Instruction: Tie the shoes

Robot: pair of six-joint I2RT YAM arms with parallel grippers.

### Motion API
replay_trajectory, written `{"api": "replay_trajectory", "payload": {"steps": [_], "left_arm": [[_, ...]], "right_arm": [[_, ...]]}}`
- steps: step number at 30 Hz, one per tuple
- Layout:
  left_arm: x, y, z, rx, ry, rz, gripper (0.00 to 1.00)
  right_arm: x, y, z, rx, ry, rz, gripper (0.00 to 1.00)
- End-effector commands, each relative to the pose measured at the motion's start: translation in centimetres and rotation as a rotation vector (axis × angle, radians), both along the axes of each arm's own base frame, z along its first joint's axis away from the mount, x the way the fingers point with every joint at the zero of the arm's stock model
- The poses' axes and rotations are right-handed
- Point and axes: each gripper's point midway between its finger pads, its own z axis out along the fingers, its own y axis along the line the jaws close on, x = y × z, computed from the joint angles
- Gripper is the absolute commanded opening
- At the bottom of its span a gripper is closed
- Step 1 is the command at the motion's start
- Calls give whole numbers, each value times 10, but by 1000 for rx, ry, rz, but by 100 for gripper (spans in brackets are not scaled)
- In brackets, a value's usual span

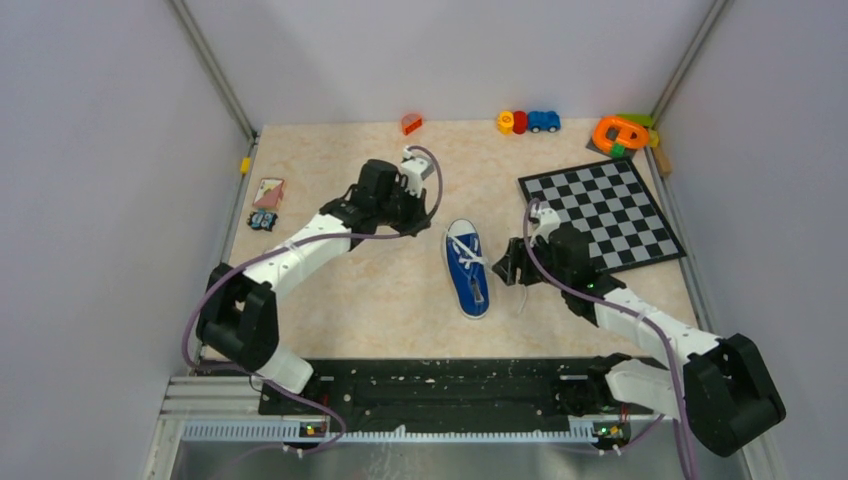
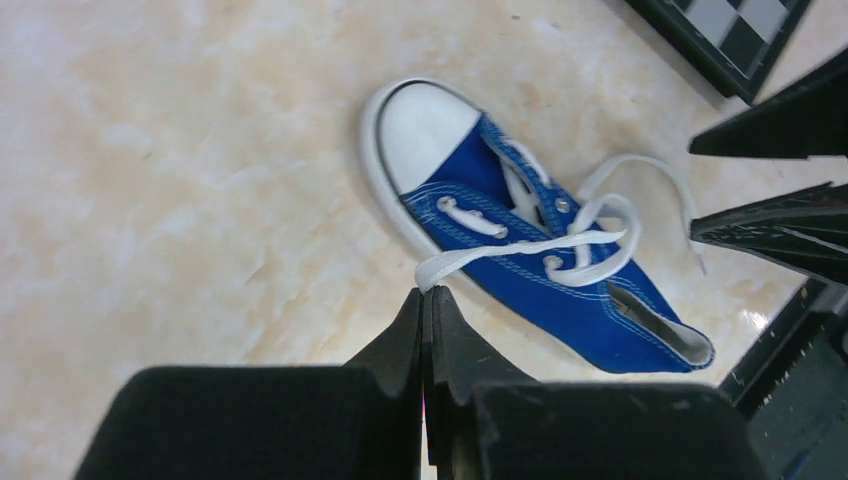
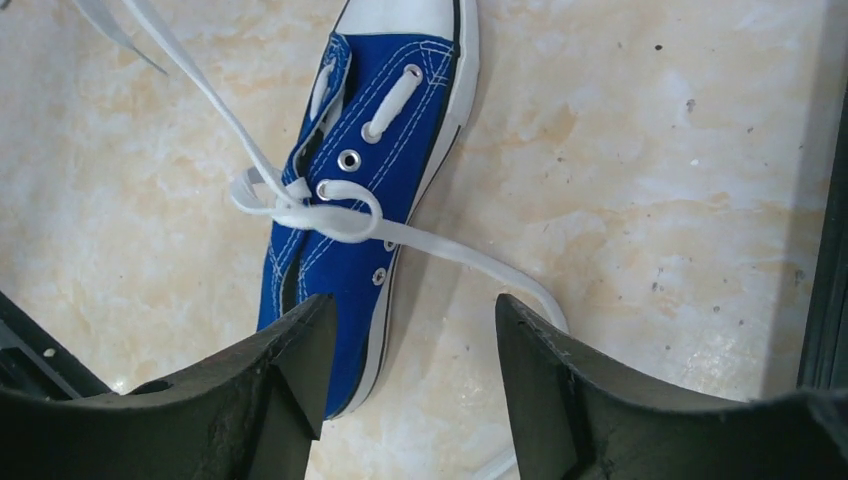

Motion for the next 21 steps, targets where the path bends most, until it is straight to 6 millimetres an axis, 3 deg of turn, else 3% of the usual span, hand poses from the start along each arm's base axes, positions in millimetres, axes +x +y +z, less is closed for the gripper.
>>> {"api": "replay_trajectory", "payload": {"steps": [1, 7, 11, 14, 18, 21], "left_arm": [[20, 41, 25, -55, -67, 245, 0], [17, 73, 15, -75, -33, 354, 0], [11, 75, 6, -97, 1, 331, 0], [9, 79, 2, -95, 7, 337, 0], [7, 79, -3, -98, 15, 318, 0], [7, 78, -7, -90, 23, 307, 0]], "right_arm": [[6, -5, -5, -72, -32, 28, 57], [7, 6, -17, -123, -5, 79, 54], [3, 20, -21, -78, 27, 117, 56], [6, 19, -23, -96, 25, 98, 57], [12, 21, -15, -134, -31, 141, 58], [17, 32, -6, -137, -101, 229, 53]]}}
